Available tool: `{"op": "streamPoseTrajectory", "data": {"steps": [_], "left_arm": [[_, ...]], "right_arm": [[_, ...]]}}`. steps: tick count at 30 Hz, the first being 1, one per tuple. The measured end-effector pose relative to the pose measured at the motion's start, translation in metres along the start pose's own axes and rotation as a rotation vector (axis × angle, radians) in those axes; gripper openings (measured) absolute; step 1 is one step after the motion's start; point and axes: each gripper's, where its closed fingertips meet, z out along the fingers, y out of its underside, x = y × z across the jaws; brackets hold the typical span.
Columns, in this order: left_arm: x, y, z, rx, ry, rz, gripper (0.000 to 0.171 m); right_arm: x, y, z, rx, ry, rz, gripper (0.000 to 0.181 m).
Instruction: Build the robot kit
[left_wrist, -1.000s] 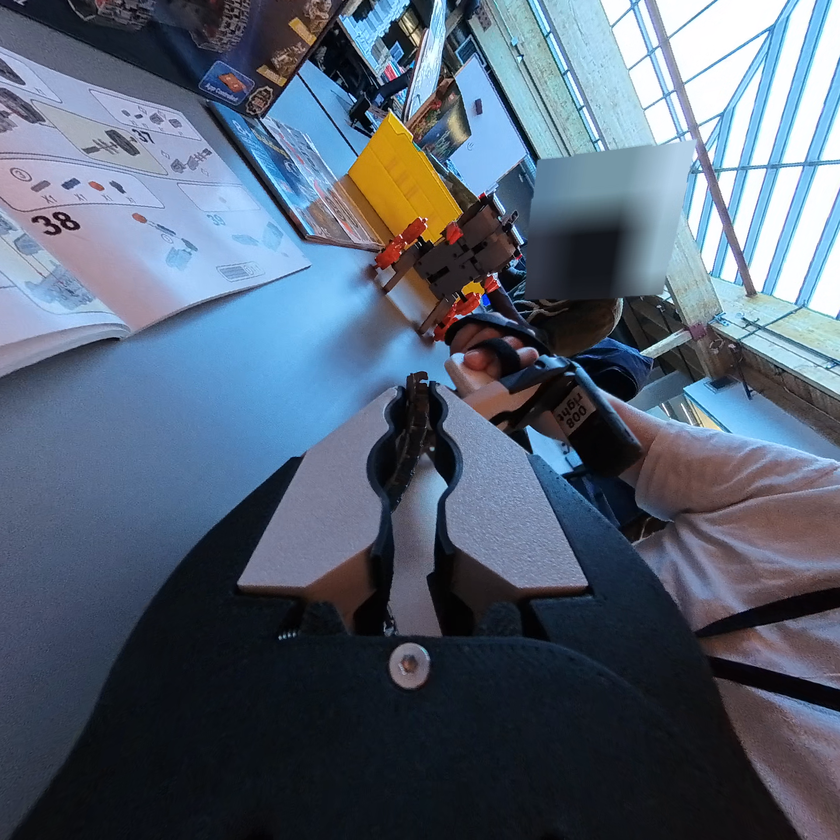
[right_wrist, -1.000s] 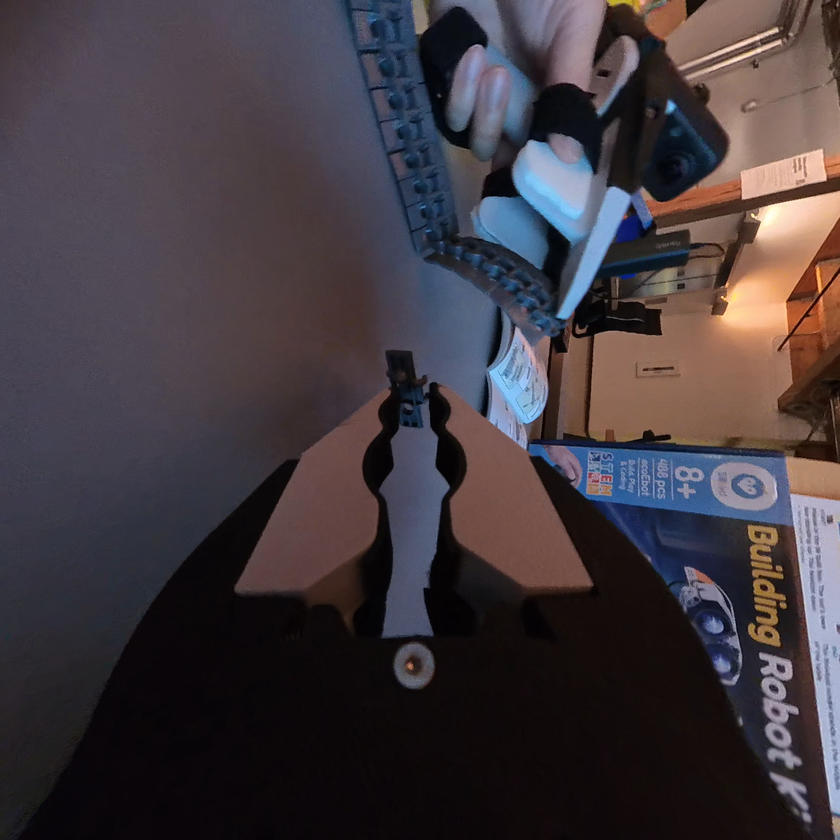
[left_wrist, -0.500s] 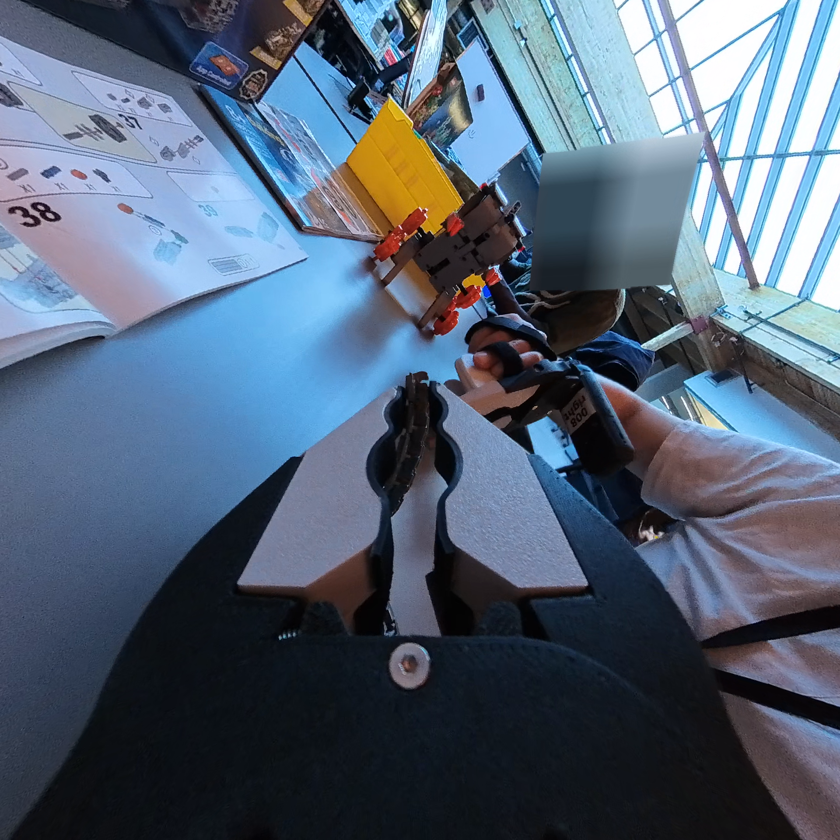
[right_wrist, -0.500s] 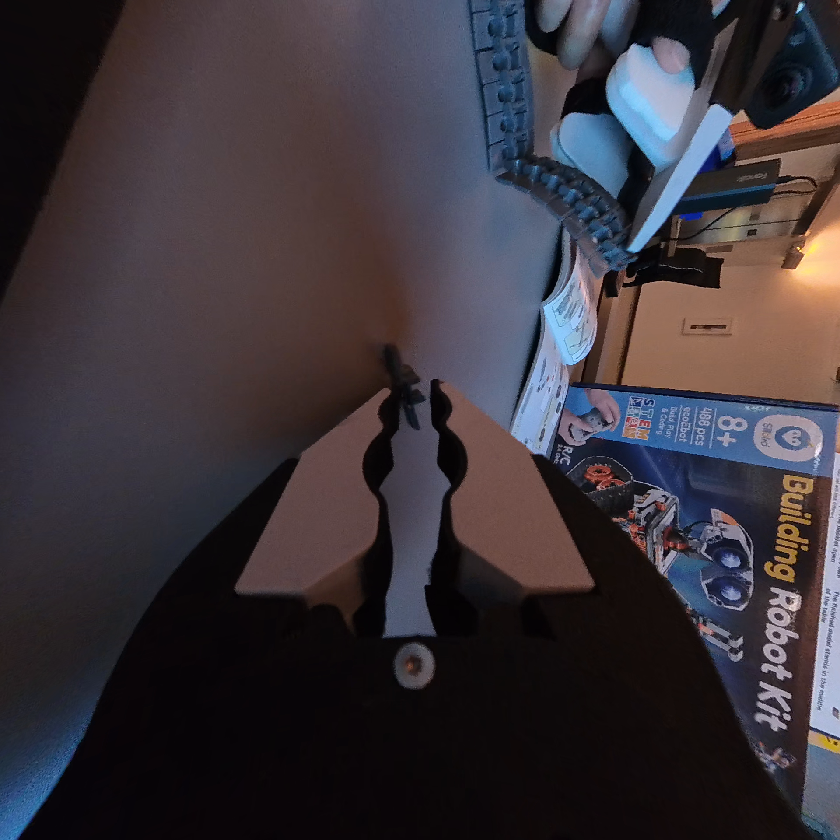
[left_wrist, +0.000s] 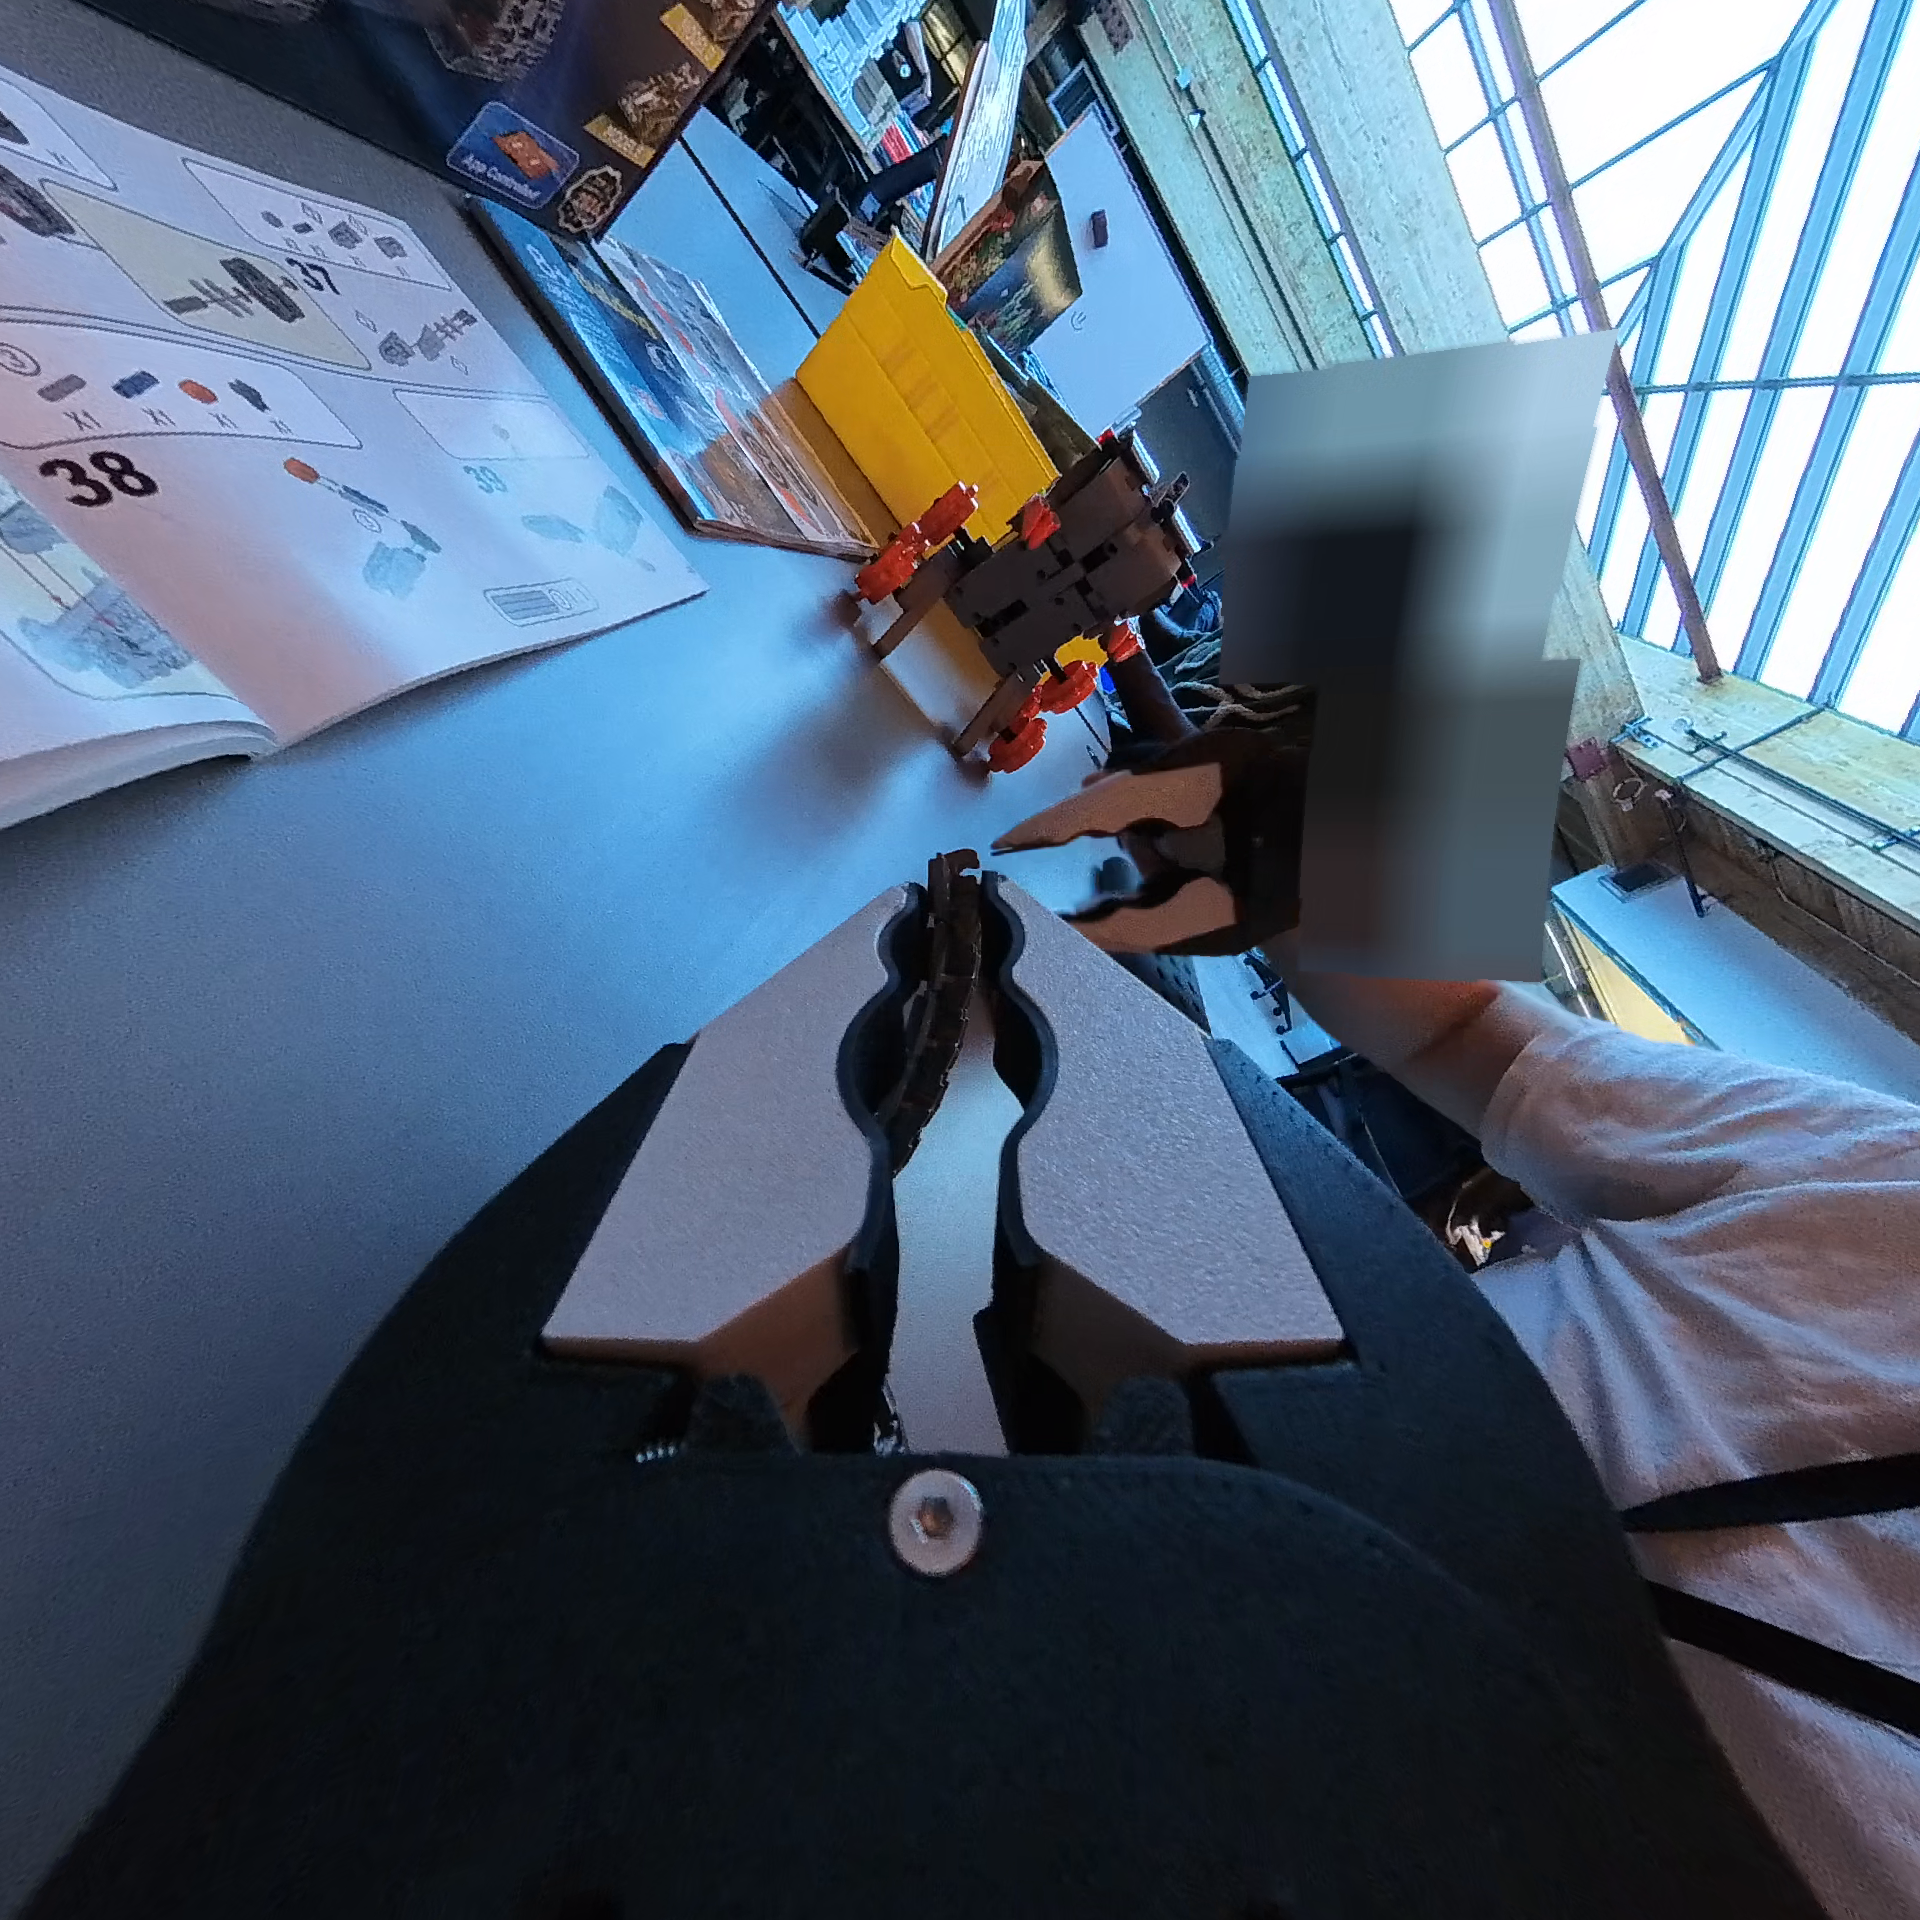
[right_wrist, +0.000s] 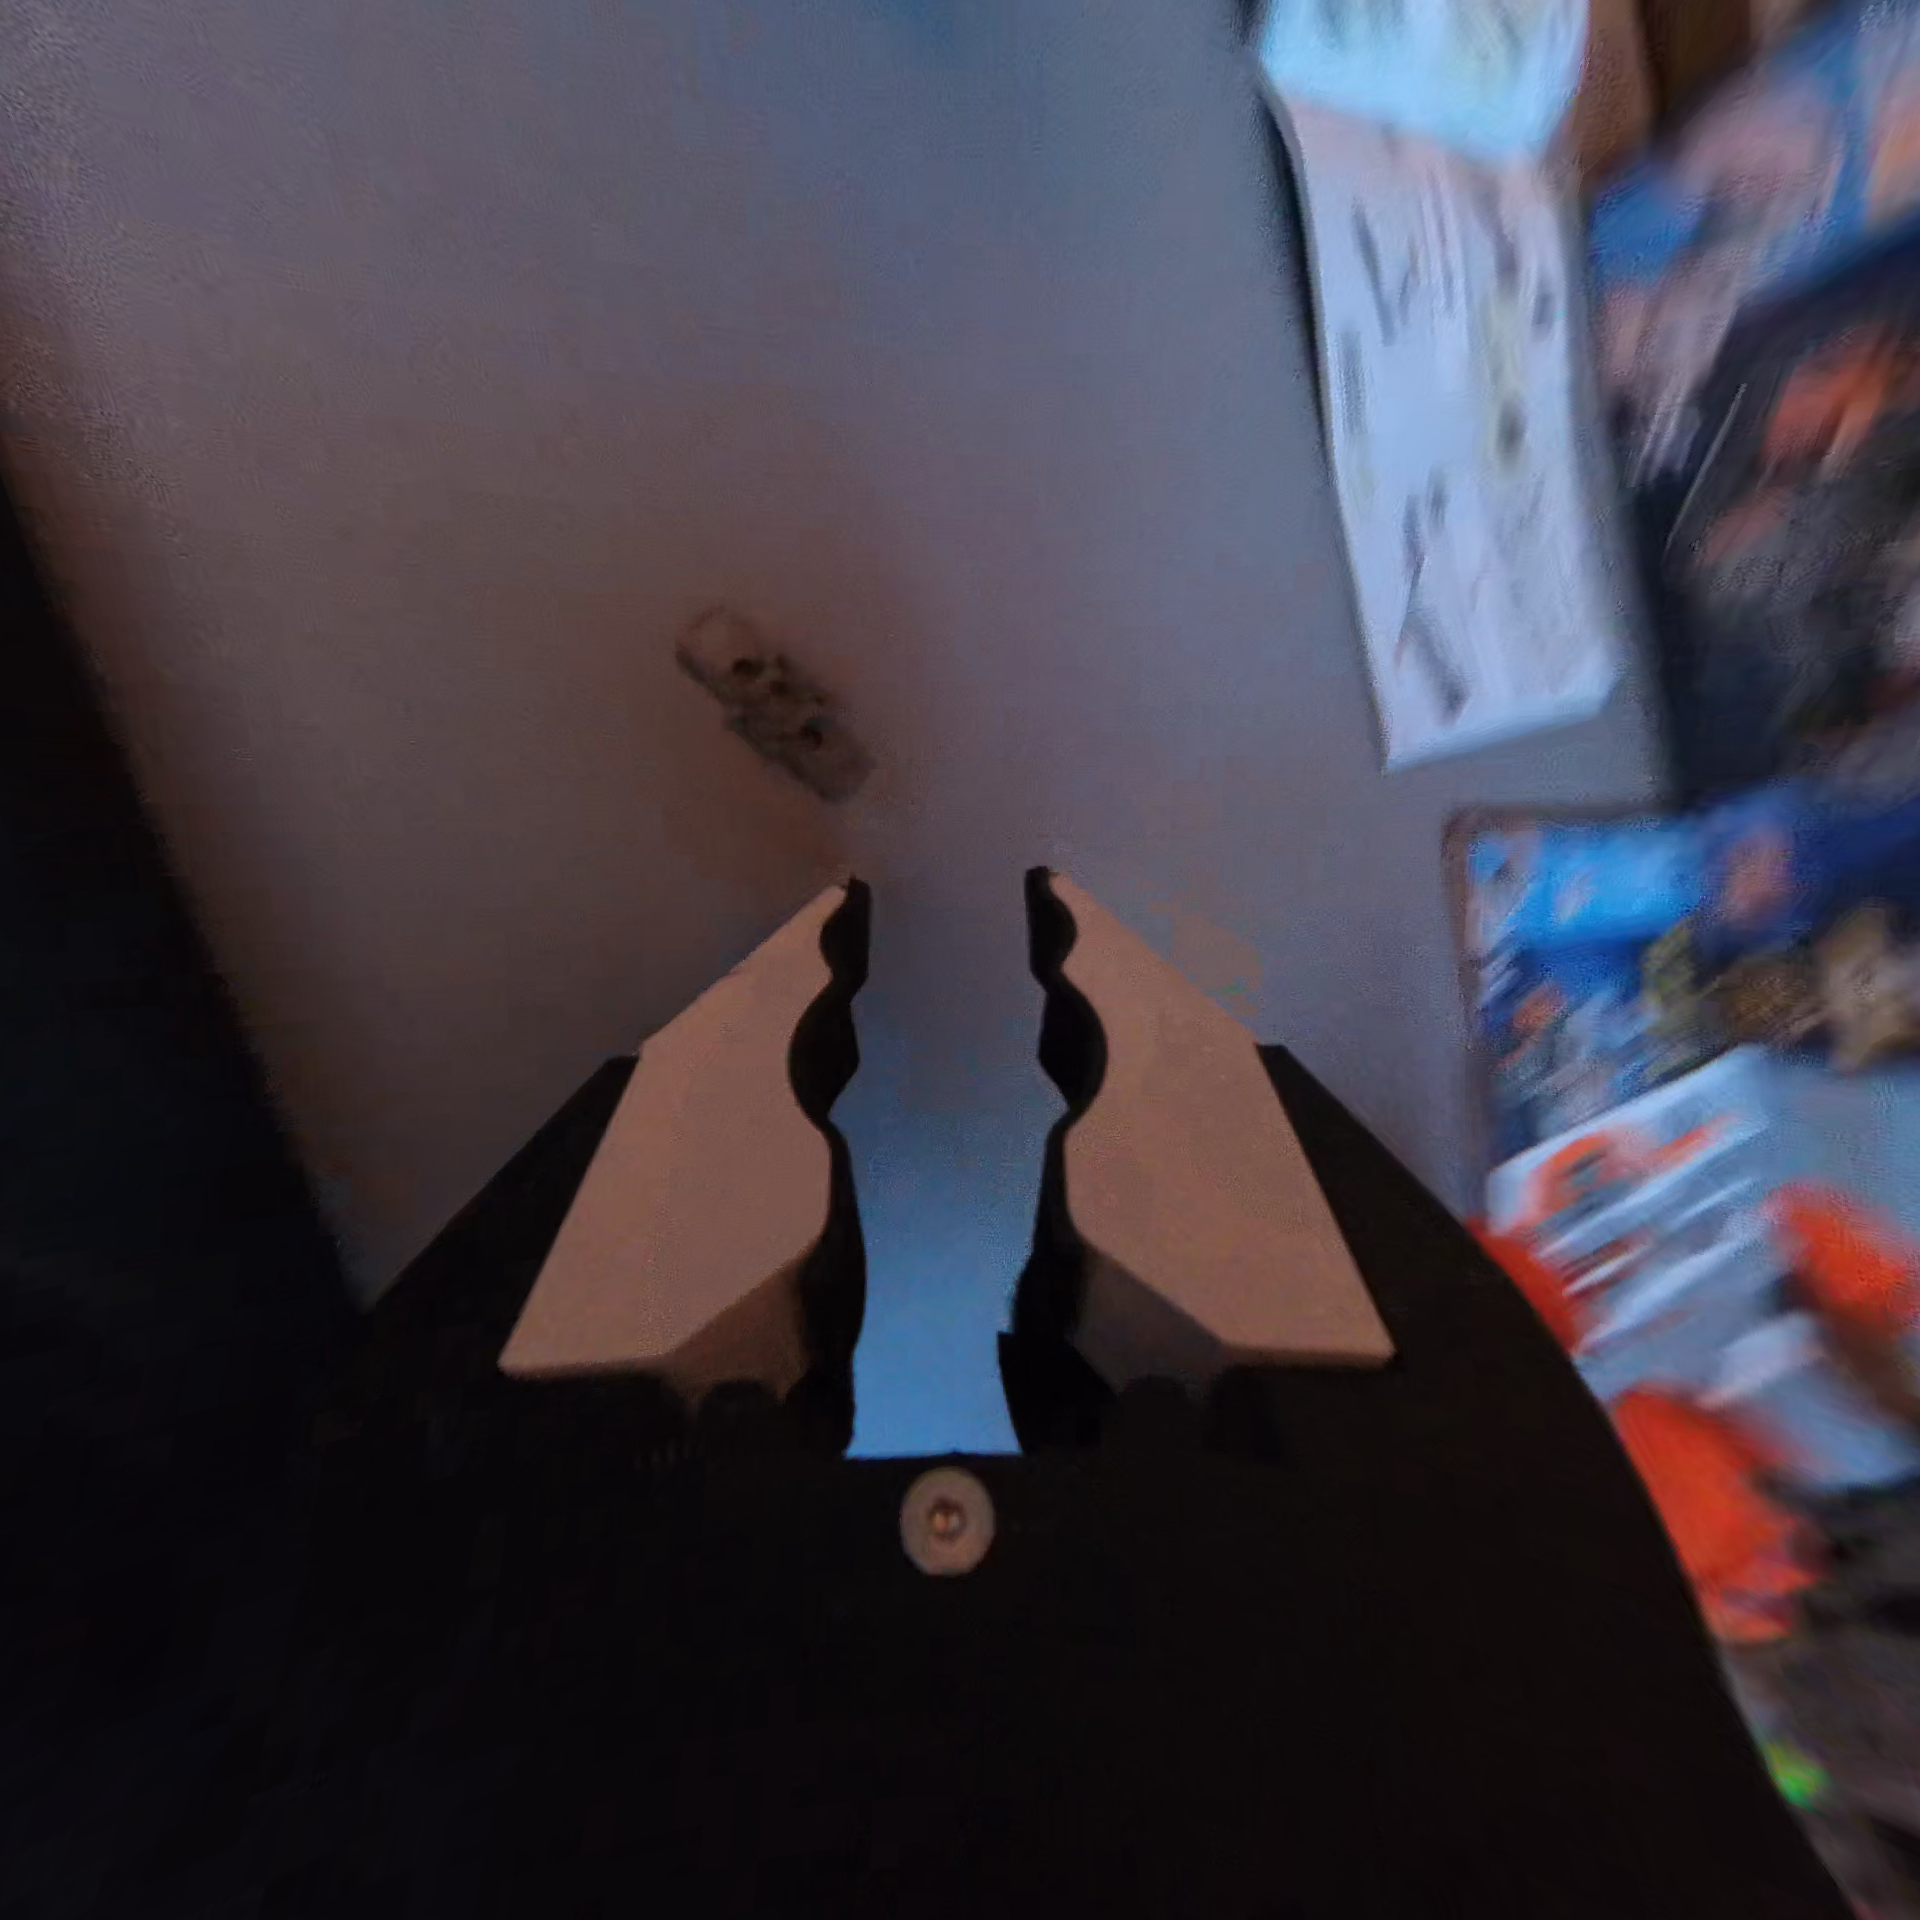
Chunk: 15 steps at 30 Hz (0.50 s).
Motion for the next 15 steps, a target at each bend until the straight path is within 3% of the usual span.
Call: {"op": "streamPoseTrajectory", "data": {"steps": [1,3,5,8,11,12,15], "left_arm": [[0.0,0.0,0.0,0.0,-0.001,-0.001,0.008],[0.0,0.0,0.001,-0.005,-0.002,-0.002,0.007],[0.0,0.001,0.002,-0.01,0.001,-0.008,0.008],[0.001,0.002,0.003,-0.008,0.007,-0.011,0.008],[0.002,0.002,0.002,-0.007,0.005,-0.004,0.008],[0.002,0.002,0.002,-0.007,0.005,-0.002,0.008],[0.003,0.003,0.002,-0.014,0.006,0.001,0.008]], "right_arm": [[-0.009,-0.001,-0.002,-0.003,-0.074,0.209,0.04],[-0.024,-0.013,-0.004,0.041,-0.171,0.575,0.043],[-0.041,-0.025,-0.002,0.067,-0.242,0.737,0.045],[-0.035,-0.026,0.007,0.063,-0.104,0.744,0.042],[-0.022,-0.03,0.004,0.089,0.017,0.693,0.028],[-0.022,-0.031,0.004,0.086,0.024,0.68,0.021],[-0.027,-0.027,0.011,0.034,-0.006,0.679,0.021]]}}
